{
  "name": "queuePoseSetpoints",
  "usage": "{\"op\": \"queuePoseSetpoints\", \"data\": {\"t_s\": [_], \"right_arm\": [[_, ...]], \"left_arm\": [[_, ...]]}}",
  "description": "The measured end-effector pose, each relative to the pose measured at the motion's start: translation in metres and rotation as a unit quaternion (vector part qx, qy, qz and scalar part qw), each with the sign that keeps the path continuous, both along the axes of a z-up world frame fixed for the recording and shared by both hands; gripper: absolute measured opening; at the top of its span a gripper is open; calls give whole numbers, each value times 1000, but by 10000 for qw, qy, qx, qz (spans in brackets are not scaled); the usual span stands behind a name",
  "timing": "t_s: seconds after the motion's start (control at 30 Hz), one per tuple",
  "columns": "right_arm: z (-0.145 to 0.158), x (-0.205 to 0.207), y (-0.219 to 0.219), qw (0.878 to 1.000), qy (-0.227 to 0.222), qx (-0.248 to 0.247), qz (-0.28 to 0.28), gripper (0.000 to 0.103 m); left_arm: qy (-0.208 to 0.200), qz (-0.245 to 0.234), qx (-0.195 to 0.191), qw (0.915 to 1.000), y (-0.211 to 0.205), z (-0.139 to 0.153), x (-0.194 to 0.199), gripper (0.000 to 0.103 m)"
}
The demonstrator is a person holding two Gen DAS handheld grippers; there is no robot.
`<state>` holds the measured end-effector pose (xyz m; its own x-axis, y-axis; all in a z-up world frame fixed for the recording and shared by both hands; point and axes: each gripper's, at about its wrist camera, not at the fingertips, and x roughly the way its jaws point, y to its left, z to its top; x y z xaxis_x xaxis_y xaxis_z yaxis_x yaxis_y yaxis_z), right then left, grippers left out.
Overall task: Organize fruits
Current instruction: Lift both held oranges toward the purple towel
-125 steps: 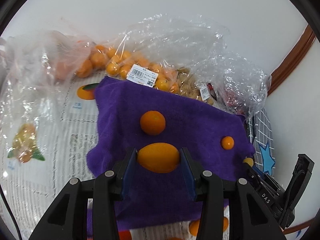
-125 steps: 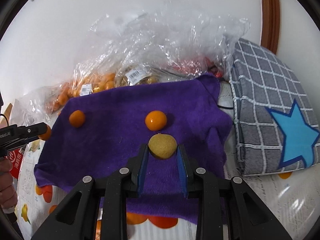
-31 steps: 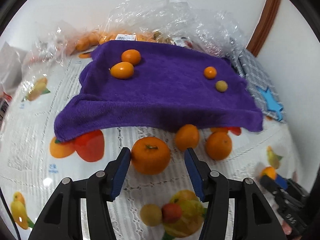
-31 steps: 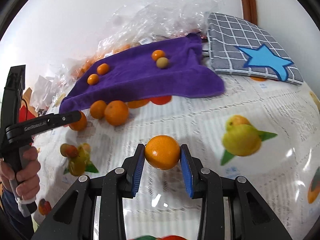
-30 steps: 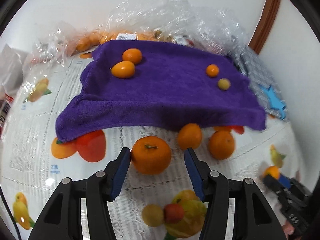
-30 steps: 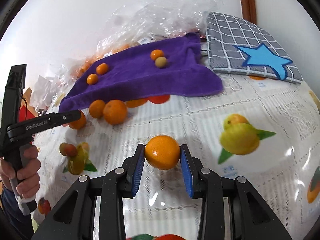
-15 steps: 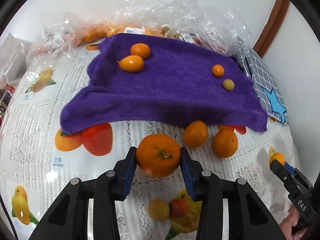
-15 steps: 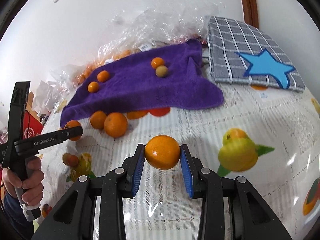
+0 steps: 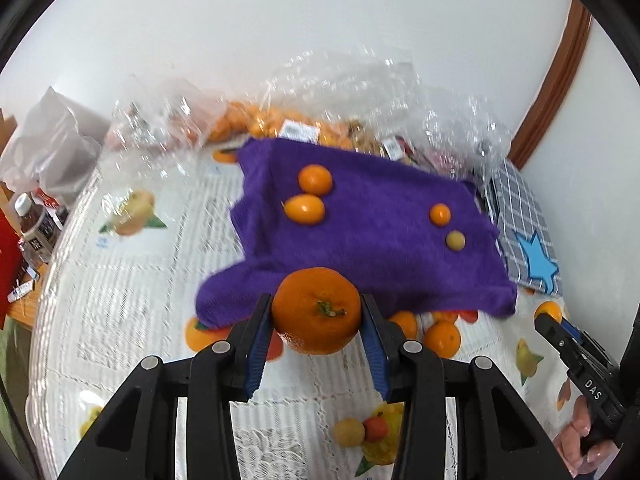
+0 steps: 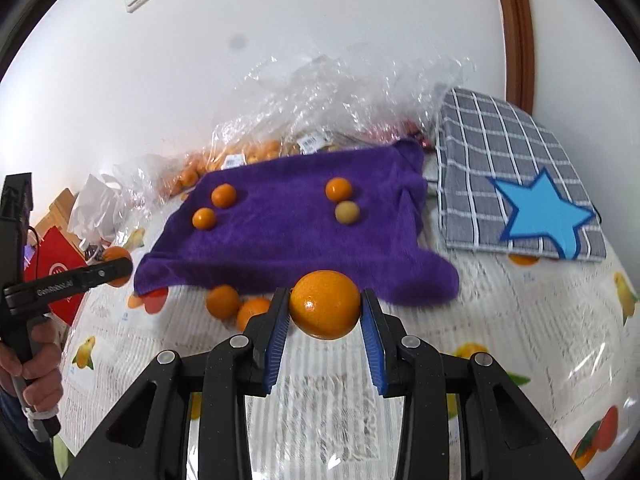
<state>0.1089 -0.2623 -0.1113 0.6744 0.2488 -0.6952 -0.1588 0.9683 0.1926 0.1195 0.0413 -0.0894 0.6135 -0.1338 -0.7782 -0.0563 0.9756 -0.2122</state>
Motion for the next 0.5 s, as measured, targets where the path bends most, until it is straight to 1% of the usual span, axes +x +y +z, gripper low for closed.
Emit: {"op": "queuePoseSetpoints", "data": {"t_s": [0.2,0.37,0.5], "right_arm": [[11,11,1,9997,-174,-55,-140,35],[13,27,-6,9995,-137,-88,-276,35],[13,39,-11,9993,-123,-59,-357,35]], "left_arm": [[-100,47,-34,9999,13,7,11,40],[-131,53,-125,9998,17,8,29,40],[-77,-10,-181,9998,13,3,44,40]]}}
